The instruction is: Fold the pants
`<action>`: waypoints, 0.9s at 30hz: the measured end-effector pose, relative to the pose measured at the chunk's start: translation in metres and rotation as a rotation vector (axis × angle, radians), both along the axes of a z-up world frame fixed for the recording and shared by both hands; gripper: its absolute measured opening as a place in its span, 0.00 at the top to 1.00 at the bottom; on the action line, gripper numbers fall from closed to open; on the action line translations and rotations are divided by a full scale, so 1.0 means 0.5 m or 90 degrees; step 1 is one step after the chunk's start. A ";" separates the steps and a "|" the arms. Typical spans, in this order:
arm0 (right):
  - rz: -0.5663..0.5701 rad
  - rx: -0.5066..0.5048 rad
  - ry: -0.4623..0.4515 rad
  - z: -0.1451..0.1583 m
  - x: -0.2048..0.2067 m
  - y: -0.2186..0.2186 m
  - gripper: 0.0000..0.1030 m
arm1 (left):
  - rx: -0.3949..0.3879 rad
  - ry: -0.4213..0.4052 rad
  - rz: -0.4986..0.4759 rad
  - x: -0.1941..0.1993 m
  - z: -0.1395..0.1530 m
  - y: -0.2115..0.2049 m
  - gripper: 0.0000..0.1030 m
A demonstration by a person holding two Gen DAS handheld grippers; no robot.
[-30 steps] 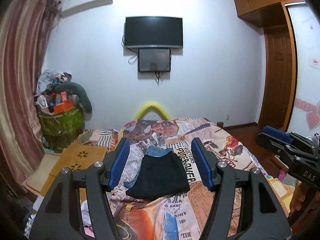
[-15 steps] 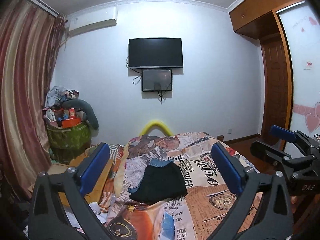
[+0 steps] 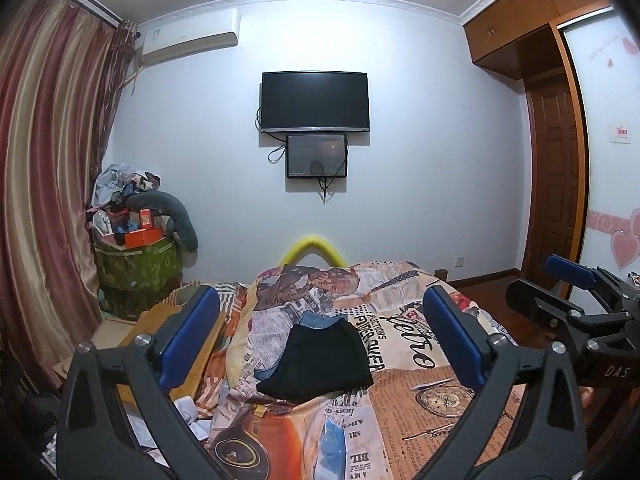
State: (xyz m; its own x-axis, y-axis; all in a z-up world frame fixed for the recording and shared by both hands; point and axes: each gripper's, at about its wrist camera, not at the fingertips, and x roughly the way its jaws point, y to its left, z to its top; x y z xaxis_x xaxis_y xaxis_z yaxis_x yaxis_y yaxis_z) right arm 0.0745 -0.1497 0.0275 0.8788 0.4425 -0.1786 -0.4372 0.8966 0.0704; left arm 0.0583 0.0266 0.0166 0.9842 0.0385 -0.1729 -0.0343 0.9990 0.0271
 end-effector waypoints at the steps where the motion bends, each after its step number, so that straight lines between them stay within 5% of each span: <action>1: -0.001 -0.001 0.000 -0.002 -0.001 0.001 0.00 | -0.001 0.001 0.000 0.002 -0.001 0.000 0.00; 27: -0.012 0.001 0.008 0.003 -0.010 -0.006 0.00 | -0.023 0.018 -0.013 0.014 -0.012 0.009 0.00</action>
